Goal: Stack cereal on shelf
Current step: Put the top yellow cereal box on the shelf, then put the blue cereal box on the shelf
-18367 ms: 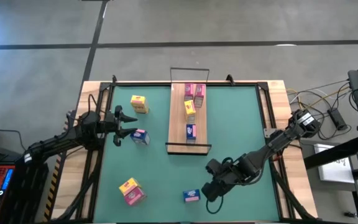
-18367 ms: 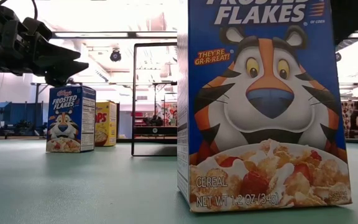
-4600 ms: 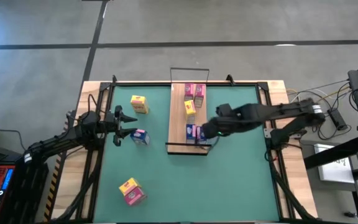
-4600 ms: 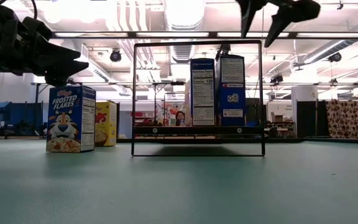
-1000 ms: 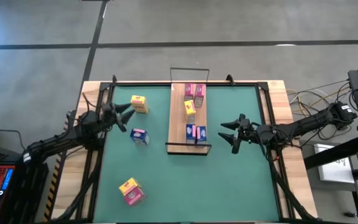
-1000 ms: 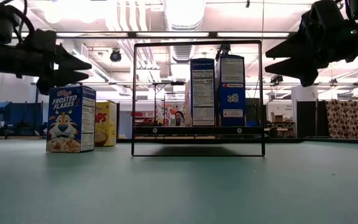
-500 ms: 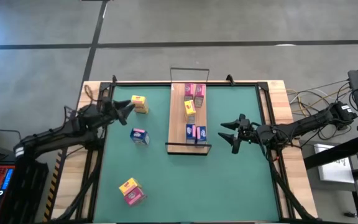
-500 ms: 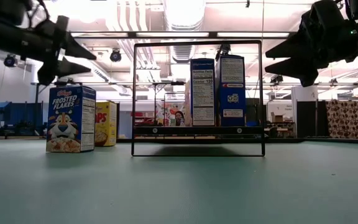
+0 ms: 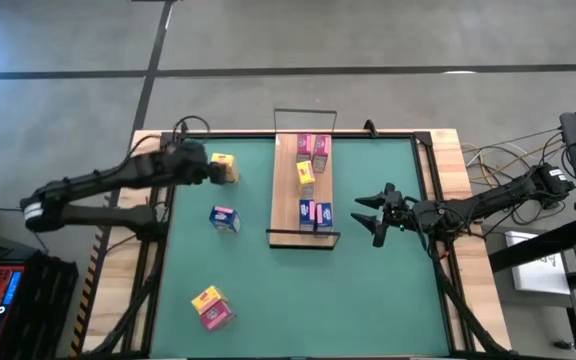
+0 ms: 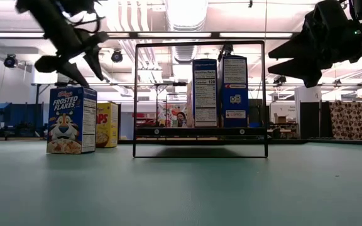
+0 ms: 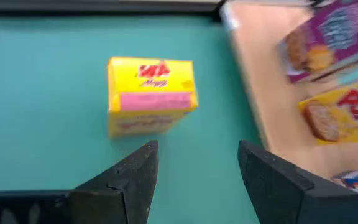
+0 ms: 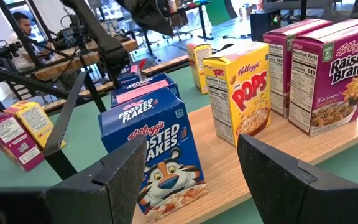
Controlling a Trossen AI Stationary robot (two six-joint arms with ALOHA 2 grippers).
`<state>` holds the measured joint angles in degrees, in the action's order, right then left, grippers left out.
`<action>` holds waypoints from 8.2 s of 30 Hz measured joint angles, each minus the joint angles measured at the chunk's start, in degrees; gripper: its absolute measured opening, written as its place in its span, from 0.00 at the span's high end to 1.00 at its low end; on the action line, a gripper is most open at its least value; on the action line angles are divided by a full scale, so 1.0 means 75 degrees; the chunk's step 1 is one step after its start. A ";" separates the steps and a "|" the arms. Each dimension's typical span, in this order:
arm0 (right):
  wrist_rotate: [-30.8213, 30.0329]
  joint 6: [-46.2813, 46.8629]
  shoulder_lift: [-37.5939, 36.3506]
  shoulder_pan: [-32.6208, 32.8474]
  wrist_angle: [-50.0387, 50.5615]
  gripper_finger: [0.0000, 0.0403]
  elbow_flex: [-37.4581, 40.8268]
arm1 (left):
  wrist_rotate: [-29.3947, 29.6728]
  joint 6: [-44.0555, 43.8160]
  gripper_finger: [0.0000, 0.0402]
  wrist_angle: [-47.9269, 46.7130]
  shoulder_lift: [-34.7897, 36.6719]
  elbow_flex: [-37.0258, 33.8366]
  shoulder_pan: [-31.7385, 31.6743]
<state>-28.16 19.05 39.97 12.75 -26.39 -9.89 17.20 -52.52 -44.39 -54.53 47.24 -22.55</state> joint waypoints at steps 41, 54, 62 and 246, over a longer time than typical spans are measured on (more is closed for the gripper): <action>0.0000 0.0000 0.0000 -0.0002 -0.0001 0.40 0.0000 | 0.0380 0.1340 0.01 -0.1119 -0.2969 0.1947 -0.0847; 0.0000 0.0000 0.0000 -0.0001 -0.0001 0.40 0.0000 | 0.0068 0.1858 0.01 0.0766 -0.2969 0.0744 -0.1650; 0.0000 0.0000 0.0000 -0.0001 0.0000 0.40 0.0000 | -0.0299 0.1728 0.10 0.0916 -0.3311 0.0610 -0.1784; 0.0001 0.0000 0.0000 -0.0002 0.0108 0.40 0.0003 | -0.2044 0.1136 0.00 -0.3602 -0.3534 0.3893 0.0437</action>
<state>-28.15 19.05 39.97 12.74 -25.58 -9.87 1.88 -44.00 -71.41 -81.03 76.44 -19.27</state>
